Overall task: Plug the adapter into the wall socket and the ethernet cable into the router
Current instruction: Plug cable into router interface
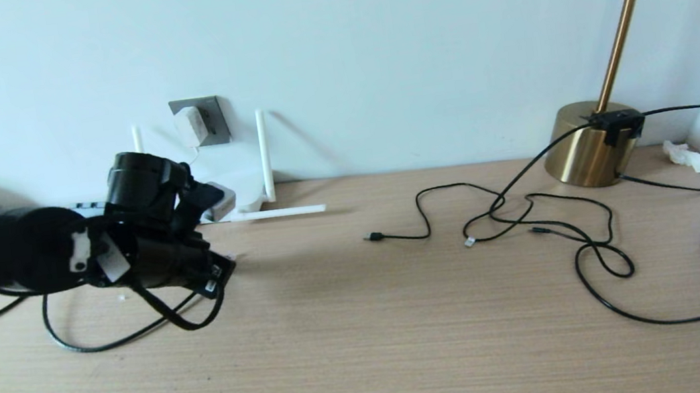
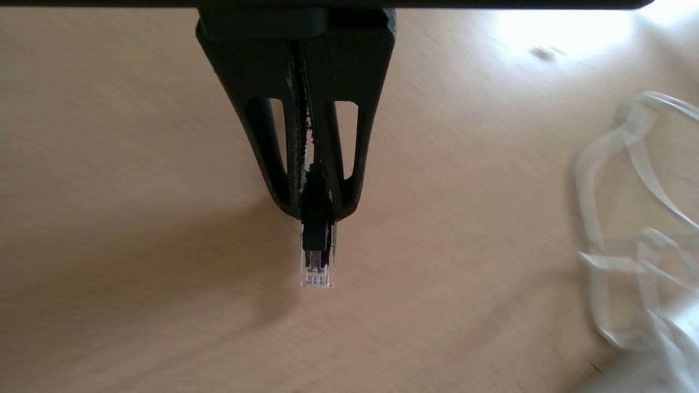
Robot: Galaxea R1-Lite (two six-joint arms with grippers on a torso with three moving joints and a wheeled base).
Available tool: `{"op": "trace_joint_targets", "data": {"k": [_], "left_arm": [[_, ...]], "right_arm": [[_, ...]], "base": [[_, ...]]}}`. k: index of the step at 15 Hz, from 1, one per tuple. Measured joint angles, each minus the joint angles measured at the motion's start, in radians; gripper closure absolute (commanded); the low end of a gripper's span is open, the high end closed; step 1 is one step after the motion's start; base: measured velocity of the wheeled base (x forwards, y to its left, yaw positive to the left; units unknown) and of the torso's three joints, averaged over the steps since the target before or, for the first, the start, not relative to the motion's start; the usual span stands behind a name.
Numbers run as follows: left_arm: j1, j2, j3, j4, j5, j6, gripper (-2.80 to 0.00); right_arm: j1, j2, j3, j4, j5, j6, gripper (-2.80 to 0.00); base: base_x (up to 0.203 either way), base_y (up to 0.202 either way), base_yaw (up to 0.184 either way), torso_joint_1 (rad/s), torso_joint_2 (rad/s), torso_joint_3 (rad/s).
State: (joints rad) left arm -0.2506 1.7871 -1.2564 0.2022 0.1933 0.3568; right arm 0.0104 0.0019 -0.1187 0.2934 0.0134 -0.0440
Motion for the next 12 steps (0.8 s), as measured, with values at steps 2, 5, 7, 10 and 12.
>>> {"op": "trace_joint_targets", "data": {"k": [2,5,7,10,12], "left_arm": [[0.015,-0.033,-0.048,0.159,-0.12,-0.193,0.0],[0.035,-0.05,-0.082,0.231,-0.209,-0.464,0.0],[0.04,-0.046,-0.087,0.226,-0.207,-0.591,0.0],[0.038,-0.025,-0.117,0.219,-0.161,-0.706,0.0],[0.031,0.002,-0.159,0.217,-0.105,-0.777,0.0]], "right_arm": [[0.0,0.0,0.0,0.0,0.001,-0.001,0.0],[0.0,0.0,0.0,0.0,0.001,-0.002,0.0],[0.0,0.0,0.0,0.0,0.001,-0.003,0.0],[0.0,0.0,0.001,0.0,0.001,-0.003,0.0],[0.0,0.0,0.001,0.0,0.001,-0.003,0.0]], "base": [[0.0,0.0,0.0,0.0,0.0,0.0],[0.0,0.0,0.0,0.0,0.0,0.0],[0.0,0.0,0.0,0.0,0.0,0.0],[0.0,0.0,0.0,0.0,0.0,0.0],[0.0,0.0,0.0,0.0,0.0,0.0]]}}
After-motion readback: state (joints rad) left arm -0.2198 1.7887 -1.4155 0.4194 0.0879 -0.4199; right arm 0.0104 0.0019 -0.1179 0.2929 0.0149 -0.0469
